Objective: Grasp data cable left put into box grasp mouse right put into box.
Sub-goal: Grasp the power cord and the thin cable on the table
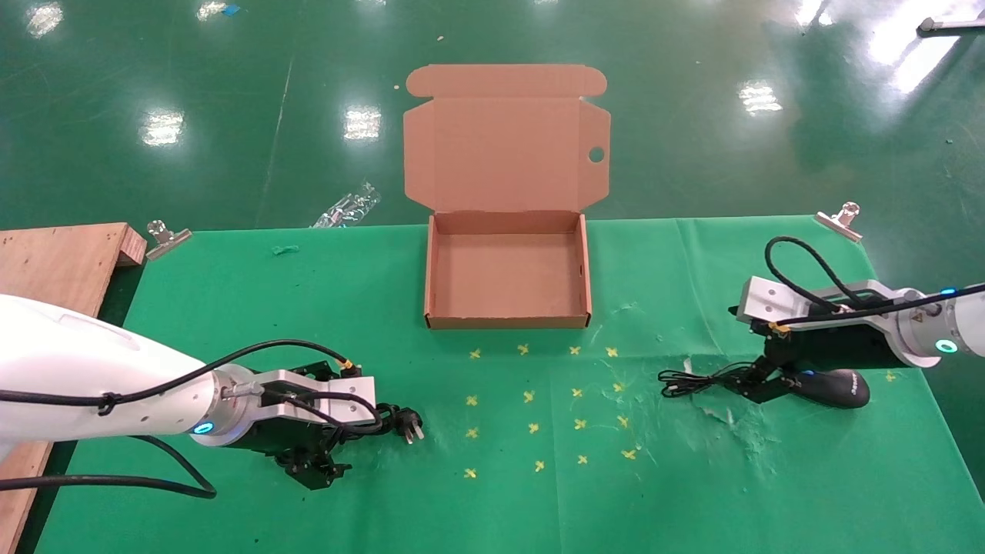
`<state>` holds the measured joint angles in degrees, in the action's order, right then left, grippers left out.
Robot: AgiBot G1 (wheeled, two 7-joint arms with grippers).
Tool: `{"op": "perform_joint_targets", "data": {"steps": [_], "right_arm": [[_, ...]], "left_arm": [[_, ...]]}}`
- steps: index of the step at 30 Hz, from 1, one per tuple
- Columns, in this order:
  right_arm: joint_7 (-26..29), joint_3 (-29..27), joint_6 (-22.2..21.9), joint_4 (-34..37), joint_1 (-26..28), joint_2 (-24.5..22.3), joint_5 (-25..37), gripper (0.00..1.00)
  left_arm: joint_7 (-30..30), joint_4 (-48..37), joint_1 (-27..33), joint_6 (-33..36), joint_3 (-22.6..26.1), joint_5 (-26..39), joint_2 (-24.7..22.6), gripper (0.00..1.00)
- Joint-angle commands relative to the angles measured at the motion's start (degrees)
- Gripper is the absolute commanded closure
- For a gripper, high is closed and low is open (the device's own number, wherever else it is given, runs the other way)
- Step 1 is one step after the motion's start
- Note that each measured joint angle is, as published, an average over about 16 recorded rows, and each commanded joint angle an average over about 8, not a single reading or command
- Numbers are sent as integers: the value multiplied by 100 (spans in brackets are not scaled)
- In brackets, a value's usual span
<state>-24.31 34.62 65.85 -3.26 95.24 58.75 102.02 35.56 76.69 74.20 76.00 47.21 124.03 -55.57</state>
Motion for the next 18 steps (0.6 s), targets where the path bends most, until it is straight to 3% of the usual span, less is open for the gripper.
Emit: {"op": "perform_joint_targets", "data": {"steps": [1,16,18], "right_arm": [[-48,-17,59,48,24,-27,-26,0],[48,1,-346,305,-96,170,3,0],[73,7,-362,325,-101,175,11,4]], "left_arm": [[0,0,0,0,0,0,0,0],[0,0,0,0,0,0,0,0],[0,0,0,0,0,0,0,20]]}}
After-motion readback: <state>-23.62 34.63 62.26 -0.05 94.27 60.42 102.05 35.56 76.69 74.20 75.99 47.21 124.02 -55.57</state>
